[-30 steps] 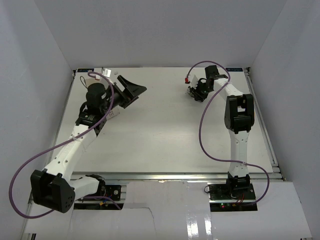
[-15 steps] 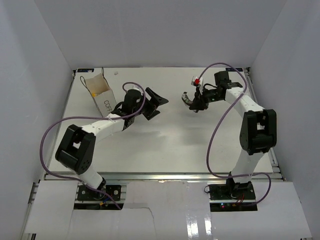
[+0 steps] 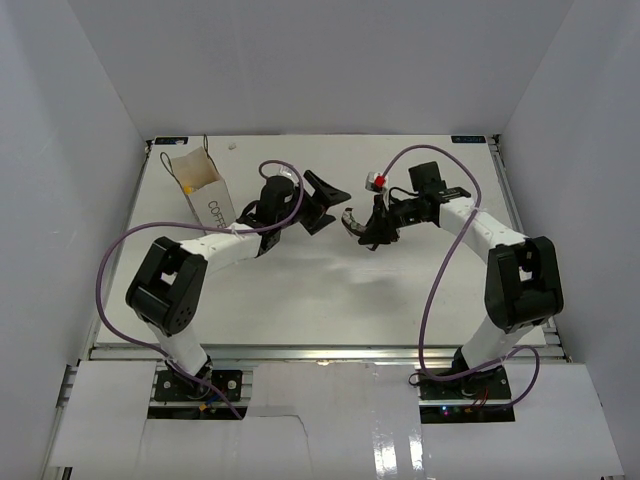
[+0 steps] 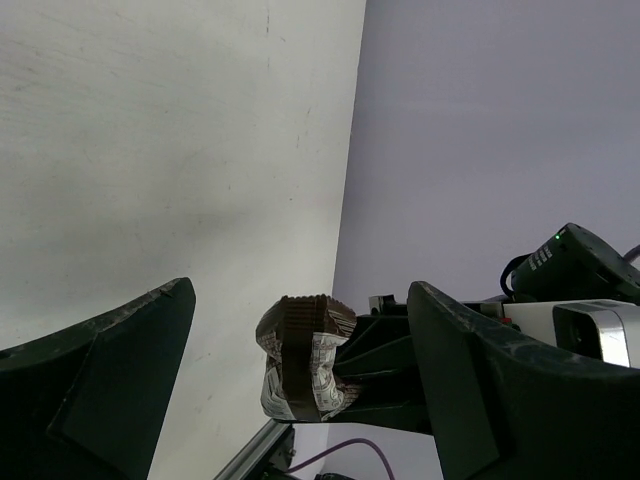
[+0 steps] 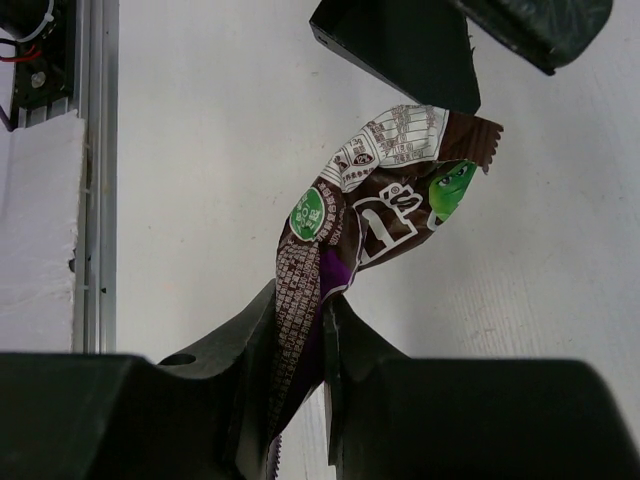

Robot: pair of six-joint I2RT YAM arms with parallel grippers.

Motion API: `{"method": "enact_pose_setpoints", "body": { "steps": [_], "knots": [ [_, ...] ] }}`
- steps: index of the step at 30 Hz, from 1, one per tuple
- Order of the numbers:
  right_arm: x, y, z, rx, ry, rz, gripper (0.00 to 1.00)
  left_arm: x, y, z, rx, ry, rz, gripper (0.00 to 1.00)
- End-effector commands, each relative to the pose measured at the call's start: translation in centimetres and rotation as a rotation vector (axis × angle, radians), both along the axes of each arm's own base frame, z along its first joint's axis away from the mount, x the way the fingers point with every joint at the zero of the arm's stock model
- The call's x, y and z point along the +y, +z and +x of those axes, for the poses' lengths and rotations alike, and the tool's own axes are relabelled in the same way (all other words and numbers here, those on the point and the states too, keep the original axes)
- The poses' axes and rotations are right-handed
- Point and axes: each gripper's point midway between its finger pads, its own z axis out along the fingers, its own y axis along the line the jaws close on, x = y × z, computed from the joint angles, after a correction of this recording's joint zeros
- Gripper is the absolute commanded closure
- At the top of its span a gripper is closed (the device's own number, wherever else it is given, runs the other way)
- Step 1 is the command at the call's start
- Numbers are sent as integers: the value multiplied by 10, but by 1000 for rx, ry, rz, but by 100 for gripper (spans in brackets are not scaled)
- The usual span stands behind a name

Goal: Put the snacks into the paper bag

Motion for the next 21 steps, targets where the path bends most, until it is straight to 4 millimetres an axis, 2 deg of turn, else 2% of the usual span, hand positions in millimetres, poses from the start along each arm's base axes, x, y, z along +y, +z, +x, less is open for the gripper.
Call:
{"method": "enact_pose_setpoints", "body": {
  "steps": [1, 3, 7, 9, 14, 17, 21],
  "knots": [
    [17, 17, 9, -45, 16, 50, 81, 0, 26, -8, -47, -13, -55, 2],
    [25, 18, 9, -41, 26, 51, 81, -2, 21, -13, -32, -30, -57, 2],
    [41, 20, 21, -60, 8, 34, 81, -6, 11, -20, 1, -50, -60, 6],
    [48, 14, 31, -40, -4, 20, 81, -7, 10, -22, 7, -62, -62, 14],
    [55, 20, 43, -37, -35, 30, 81, -7, 16, -24, -12, -71, -62, 34],
    [54, 16, 46, -38, -50, 15, 81, -6, 20, -24, -29, -67, -60, 56],
    [54, 18, 45, -37, -50, 17, 77, -3, 18, -25, -29, -61, -54, 70]
  ]
}}
